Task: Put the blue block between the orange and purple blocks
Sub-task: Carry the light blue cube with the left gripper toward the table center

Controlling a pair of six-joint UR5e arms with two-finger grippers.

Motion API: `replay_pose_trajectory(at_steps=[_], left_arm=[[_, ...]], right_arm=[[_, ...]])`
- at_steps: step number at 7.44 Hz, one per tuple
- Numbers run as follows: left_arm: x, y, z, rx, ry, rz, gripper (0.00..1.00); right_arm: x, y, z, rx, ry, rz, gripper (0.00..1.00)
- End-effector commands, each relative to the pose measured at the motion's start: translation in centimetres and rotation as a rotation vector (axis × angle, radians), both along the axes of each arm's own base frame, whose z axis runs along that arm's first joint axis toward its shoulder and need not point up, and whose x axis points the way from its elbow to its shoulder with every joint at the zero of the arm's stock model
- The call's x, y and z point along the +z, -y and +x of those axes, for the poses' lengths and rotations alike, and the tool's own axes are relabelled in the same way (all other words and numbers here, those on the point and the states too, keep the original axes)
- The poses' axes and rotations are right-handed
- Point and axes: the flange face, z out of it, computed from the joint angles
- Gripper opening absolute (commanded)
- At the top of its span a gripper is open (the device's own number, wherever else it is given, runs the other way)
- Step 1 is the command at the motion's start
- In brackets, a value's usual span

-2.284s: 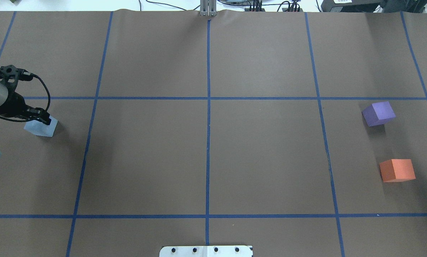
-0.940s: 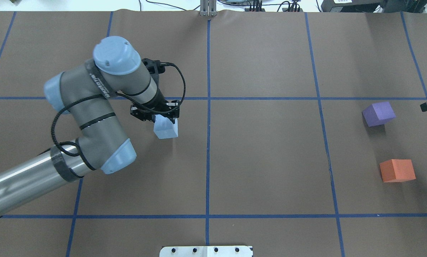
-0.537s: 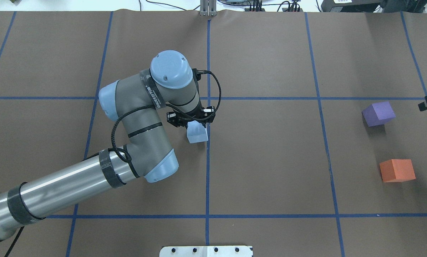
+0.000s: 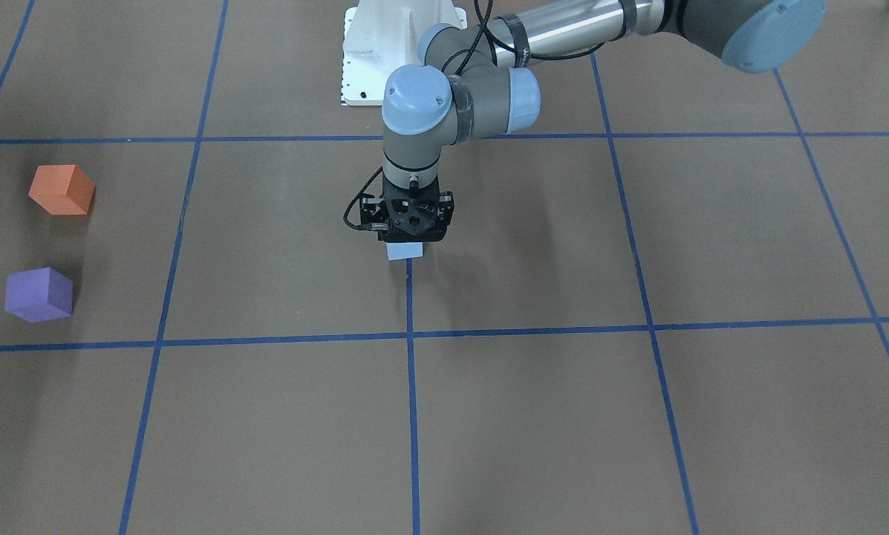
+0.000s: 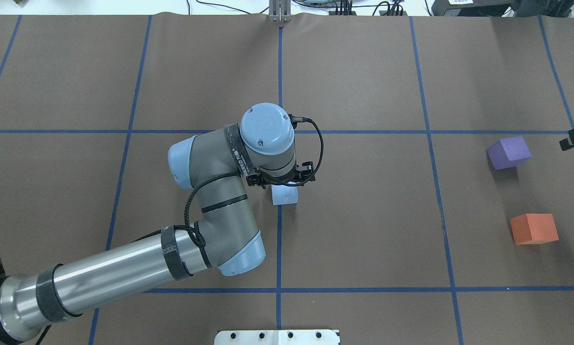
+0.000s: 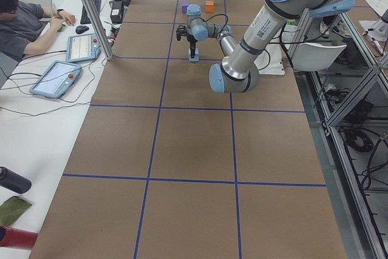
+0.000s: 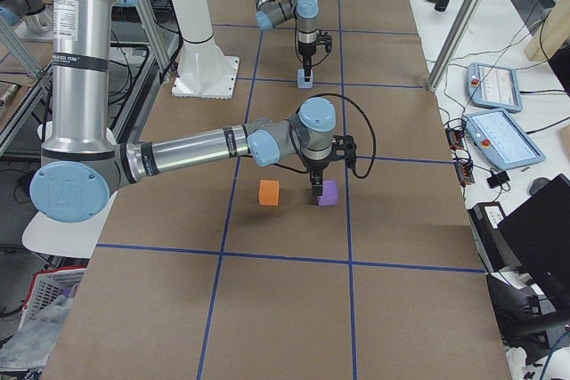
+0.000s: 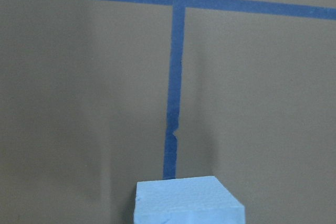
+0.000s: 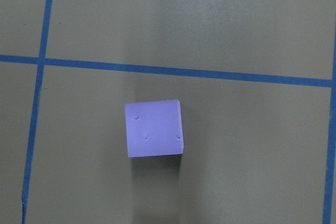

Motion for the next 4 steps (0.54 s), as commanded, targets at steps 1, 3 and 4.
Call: replay_pose_trajectory(at_steps=[1, 3, 4], left_arm=[[-2.4, 2.1, -4.4, 0.028, -0.057, 0.045, 1.00], [2.7, 5.7, -13.8, 0.118, -0.043, 0.049, 1.00], [8.1, 6.1, -19.5, 0.165, -0.011, 0.104, 1.00]], right_arm=[[-2.6, 0.4, -2.0, -0.035, 0.009, 0.054, 1.00], [-6.9, 2.1, -6.3, -0.059, 0.037, 0.090, 1.00], [-10.0, 2.7, -9.9, -0.032, 0.057, 0.060, 1.00]])
